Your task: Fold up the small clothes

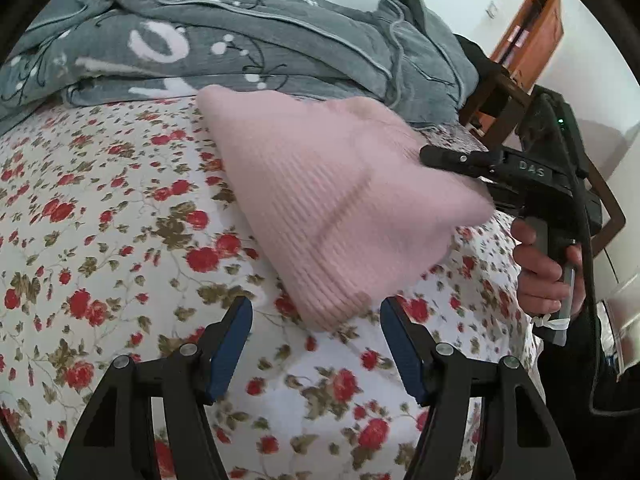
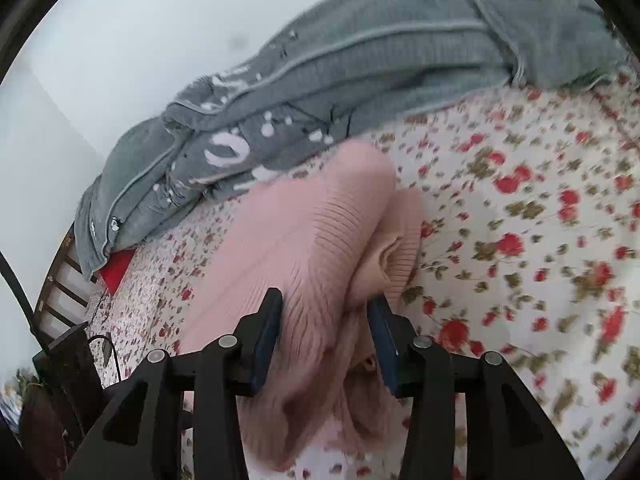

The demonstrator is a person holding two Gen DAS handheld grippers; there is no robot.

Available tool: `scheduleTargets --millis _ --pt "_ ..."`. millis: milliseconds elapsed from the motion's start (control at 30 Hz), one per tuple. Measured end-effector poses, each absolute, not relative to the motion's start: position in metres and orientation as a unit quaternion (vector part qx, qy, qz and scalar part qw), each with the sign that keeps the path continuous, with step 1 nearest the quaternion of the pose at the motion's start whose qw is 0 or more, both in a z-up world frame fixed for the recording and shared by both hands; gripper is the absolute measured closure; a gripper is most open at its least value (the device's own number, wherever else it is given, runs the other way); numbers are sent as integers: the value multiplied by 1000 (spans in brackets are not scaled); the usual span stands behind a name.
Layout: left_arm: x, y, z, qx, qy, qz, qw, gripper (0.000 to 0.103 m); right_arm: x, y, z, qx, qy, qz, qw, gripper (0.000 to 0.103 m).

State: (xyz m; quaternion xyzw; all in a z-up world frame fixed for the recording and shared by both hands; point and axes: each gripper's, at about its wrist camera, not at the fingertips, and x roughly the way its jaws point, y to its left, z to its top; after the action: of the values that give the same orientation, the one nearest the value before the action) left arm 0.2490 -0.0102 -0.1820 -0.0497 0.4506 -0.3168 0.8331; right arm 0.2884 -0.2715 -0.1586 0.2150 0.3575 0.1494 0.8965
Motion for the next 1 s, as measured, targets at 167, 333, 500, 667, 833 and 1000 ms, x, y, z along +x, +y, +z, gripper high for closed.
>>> scheduleTargets --millis 167,333,500,667,833,1000 --pt "243 -29 -180 -22 447 -304 841 38 262 -265 -161 214 368 182 887 53" --pt "240 -46 -186 10 435 -266 860 39 253 -263 -170 253 364 214 870 51" --pt "244 -41 -182 -22 423 -238 874 71 254 -259 -177 229 354 200 885 94" --pt "249 -21 -190 -77 438 -256 859 79 248 -273 -187 246 344 188 886 97" --pt "239 -17 -185 -76 441 -260 856 76 246 -269 -193 223 355 173 891 96" --pt "222 -7 -170 -54 431 -273 858 76 248 -267 -191 193 382 158 890 72"
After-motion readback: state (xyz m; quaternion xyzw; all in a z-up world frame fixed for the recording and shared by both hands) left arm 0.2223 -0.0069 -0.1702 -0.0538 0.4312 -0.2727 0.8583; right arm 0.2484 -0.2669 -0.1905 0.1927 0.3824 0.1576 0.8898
